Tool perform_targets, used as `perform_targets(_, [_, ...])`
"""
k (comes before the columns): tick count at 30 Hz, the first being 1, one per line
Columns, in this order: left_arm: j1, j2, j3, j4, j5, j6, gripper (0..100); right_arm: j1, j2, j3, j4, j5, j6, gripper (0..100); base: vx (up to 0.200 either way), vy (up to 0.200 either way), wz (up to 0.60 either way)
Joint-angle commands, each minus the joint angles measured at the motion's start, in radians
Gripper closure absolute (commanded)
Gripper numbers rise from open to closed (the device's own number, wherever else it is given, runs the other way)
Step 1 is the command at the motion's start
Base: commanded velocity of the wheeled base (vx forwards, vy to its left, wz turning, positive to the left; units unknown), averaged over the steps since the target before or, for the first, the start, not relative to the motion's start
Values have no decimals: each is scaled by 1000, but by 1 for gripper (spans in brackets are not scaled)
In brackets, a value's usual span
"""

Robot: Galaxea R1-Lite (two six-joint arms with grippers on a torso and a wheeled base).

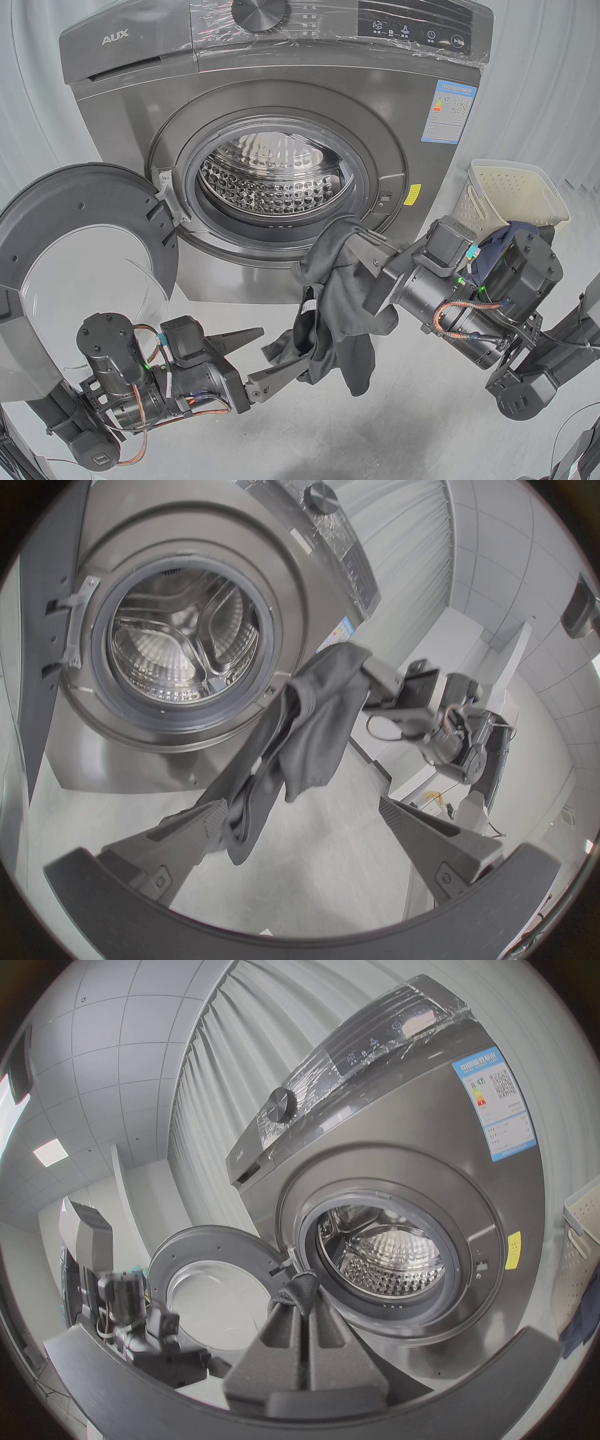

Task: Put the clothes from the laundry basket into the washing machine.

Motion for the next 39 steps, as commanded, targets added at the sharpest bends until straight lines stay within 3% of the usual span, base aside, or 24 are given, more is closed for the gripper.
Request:
perform_targets(1, [2, 78, 0, 0, 1, 5, 0, 2, 5, -32, 0, -3, 0, 100, 0, 0, 0])
perform_targets(8, [40, 144, -10, -2, -1, 57, 0, -7, 3, -50, 2, -4, 0, 100, 0, 0, 0])
perform_targets(10, [76, 189, -23, -3, -10, 90, 0, -9, -2, -52, 2, -4, 0, 100, 0, 0, 0])
perform_targets(14, [139, 250, -73, -3, -18, 130, 0, -6, -6, -42, -1, -4, 0, 100, 0, 0, 0])
perform_targets(20, [211, 318, -142, -3, -19, 139, 0, -3, -14, -39, -1, -4, 3, 100, 0, 0, 0])
perform_targets(25, [205, 360, -158, -3, -22, 141, 0, 0, -14, -39, 0, -4, 3, 100, 0, 0, 0])
perform_targets(29, [194, 379, -173, -3, -59, 147, 0, 2, -14, -38, 0, -6, 3, 100, 0, 0, 0])
perform_targets(36, [185, 402, -161, -3, -121, 209, 0, 2, -14, -27, 0, -7, 5, 100, 0, 0, 0])
perform_targets(39, [185, 437, -168, -5, -148, 251, 0, 2, -15, -26, 2, -12, 5, 100, 0, 0, 0])
